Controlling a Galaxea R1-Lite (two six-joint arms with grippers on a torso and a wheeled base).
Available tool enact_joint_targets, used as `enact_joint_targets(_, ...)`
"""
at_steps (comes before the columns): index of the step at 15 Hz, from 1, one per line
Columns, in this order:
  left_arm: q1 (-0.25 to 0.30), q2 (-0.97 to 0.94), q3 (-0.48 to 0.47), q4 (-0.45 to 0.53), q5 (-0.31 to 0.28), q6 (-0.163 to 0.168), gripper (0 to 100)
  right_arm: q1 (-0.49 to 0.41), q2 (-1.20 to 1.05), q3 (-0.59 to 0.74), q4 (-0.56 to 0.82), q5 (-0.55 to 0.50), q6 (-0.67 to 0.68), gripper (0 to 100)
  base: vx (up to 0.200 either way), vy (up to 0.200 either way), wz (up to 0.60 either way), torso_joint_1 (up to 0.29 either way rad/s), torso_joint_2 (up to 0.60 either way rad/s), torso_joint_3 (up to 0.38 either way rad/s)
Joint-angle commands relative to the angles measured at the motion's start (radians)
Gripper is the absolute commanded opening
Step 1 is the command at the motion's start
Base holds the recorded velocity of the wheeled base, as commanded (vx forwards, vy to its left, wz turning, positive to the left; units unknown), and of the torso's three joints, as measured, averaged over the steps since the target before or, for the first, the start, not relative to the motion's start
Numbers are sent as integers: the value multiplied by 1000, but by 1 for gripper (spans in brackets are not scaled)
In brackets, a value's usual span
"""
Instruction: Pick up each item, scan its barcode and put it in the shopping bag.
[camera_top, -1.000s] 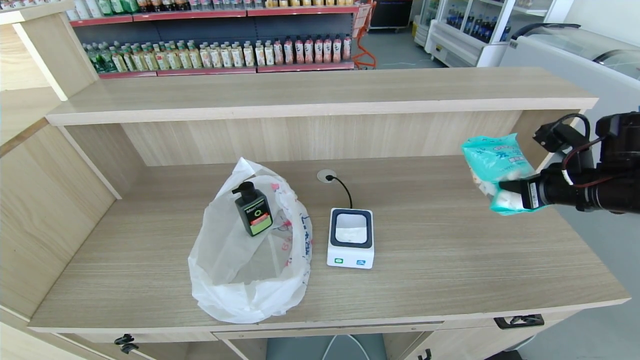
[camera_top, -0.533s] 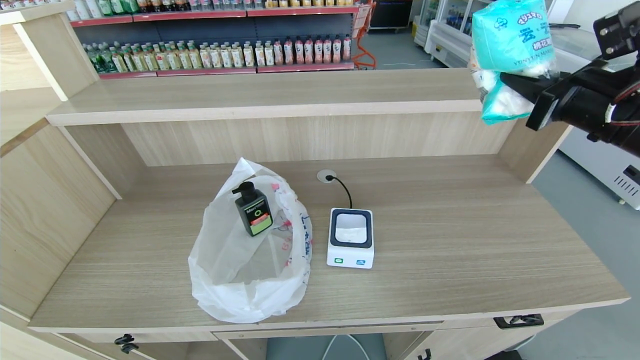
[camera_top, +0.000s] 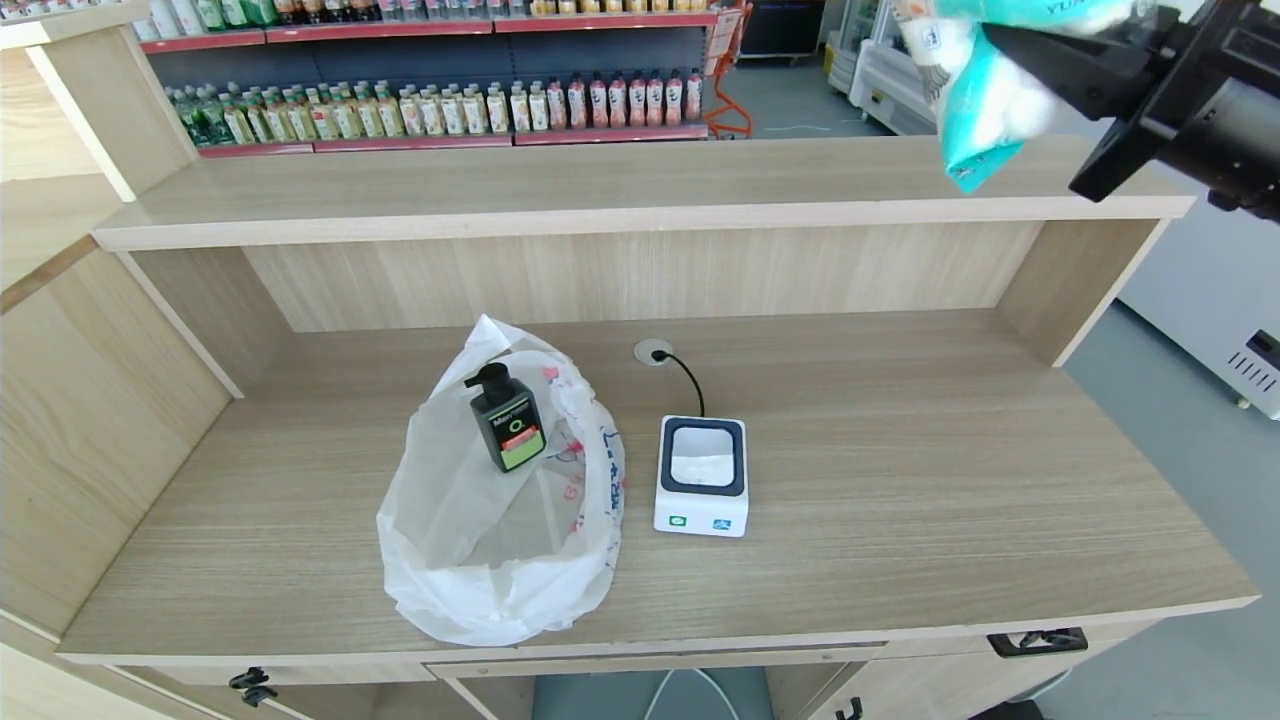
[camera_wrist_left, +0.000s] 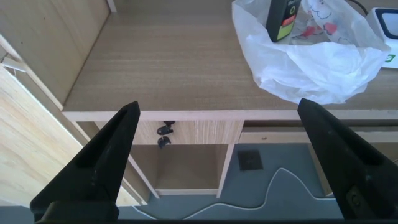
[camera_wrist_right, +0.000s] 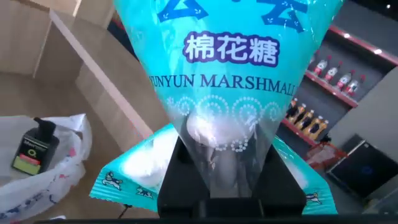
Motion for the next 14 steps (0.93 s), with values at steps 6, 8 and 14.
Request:
enact_joint_targets(6, 0, 2, 0, 0, 0, 0, 100, -191, 146, -232, -152, 333, -491, 0, 0, 0, 0, 0, 0, 0)
enact_joint_targets(8, 0, 2, 0, -2, 0, 0, 100, -220, 178, -333, -97, 402, -662, 0, 0, 0, 0, 0, 0, 0)
enact_joint_targets(14, 0, 0, 0, 0, 0, 0, 100, -169, 193, -388, 184, 687, -1145, 0, 0, 0, 0, 0, 0, 0)
